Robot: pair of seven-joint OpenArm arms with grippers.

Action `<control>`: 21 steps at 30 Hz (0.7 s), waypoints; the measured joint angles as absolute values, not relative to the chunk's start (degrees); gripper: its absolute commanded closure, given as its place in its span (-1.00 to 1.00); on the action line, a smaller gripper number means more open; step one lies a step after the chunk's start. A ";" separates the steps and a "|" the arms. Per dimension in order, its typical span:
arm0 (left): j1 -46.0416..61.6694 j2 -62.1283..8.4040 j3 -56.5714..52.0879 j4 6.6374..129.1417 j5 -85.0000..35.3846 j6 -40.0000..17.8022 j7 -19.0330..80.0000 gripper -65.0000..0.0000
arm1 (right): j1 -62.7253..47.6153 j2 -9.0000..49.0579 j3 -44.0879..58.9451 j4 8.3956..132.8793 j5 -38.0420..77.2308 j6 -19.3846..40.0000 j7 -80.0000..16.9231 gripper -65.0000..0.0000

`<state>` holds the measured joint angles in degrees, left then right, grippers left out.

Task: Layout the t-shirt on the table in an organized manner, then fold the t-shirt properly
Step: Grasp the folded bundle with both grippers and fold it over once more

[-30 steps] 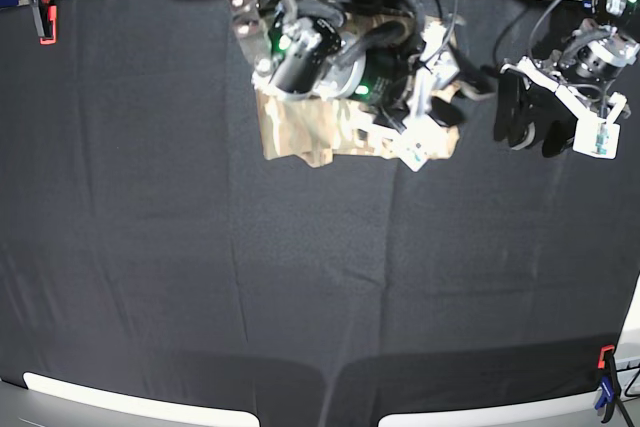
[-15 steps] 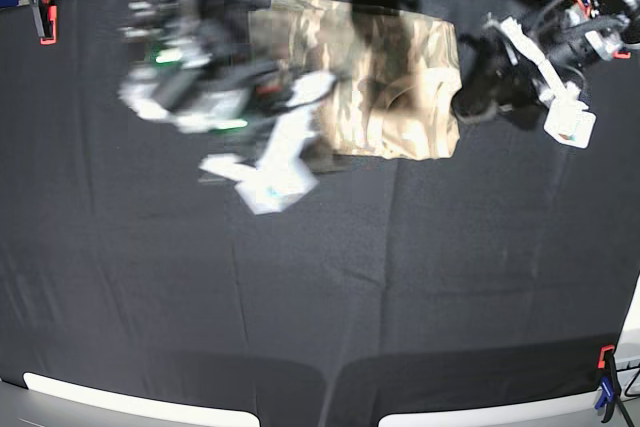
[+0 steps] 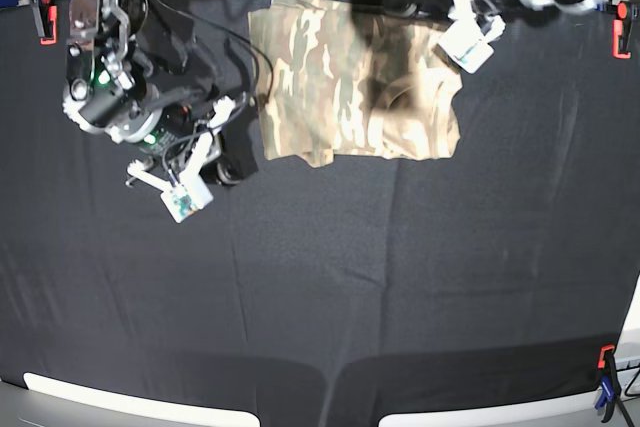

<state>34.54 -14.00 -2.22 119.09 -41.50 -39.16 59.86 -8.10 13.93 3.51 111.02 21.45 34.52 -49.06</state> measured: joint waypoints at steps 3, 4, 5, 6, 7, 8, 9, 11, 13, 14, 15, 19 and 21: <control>35.00 -14.00 0.84 115.98 -30.65 -39.00 56.10 1.00 | -7.33 13.78 3.49 109.16 21.96 34.50 -48.82 1.00; 34.70 -13.98 1.13 114.83 -28.95 -39.11 56.31 1.00 | -6.96 13.78 3.49 108.33 22.02 34.50 -48.84 1.00; 34.37 -13.98 1.13 113.93 -28.49 -39.05 56.53 1.00 | -6.57 13.80 3.49 107.66 22.02 34.52 -48.86 1.00; 33.71 -13.98 0.97 113.03 -27.68 -38.83 56.58 1.00 | -6.24 13.80 3.49 107.24 22.02 34.52 -48.84 1.00; 32.84 -13.98 0.95 112.05 -26.44 -37.71 56.38 1.00 | -5.98 13.80 3.49 107.07 22.02 34.52 -48.84 1.00; 32.08 -13.98 0.95 110.91 -25.41 -37.52 55.72 1.00 | -5.67 13.80 3.49 106.80 22.09 34.52 -48.80 1.00; 31.53 -14.00 0.80 109.58 -25.52 -37.50 55.02 1.00 | -5.50 13.80 3.49 106.54 22.09 34.50 -48.60 1.00; 30.30 -14.02 0.75 106.94 -25.43 -37.34 52.77 1.00 | -5.39 13.65 3.49 106.17 22.13 34.52 -48.40 1.00; 28.77 -13.98 0.75 104.18 -25.93 -36.27 51.24 1.00 | -5.39 13.63 3.09 105.14 22.09 34.50 -48.36 1.00; 27.57 -13.96 0.80 102.59 -26.37 -36.07 51.18 1.00 | -5.39 13.63 3.09 104.22 22.06 34.50 -48.07 1.00; 26.39 -13.96 0.84 100.71 -25.80 -36.03 51.03 1.00 | -5.41 13.65 3.09 103.44 22.06 34.57 -47.83 1.00; 22.11 -13.87 0.86 93.47 -26.26 -36.45 46.57 1.00 | -5.37 13.65 3.11 100.84 21.47 36.60 -47.81 1.00; 19.57 -13.78 1.06 90.48 -26.98 -36.36 44.69 1.00 | -5.41 13.65 3.09 100.51 21.76 37.56 -49.12 1.00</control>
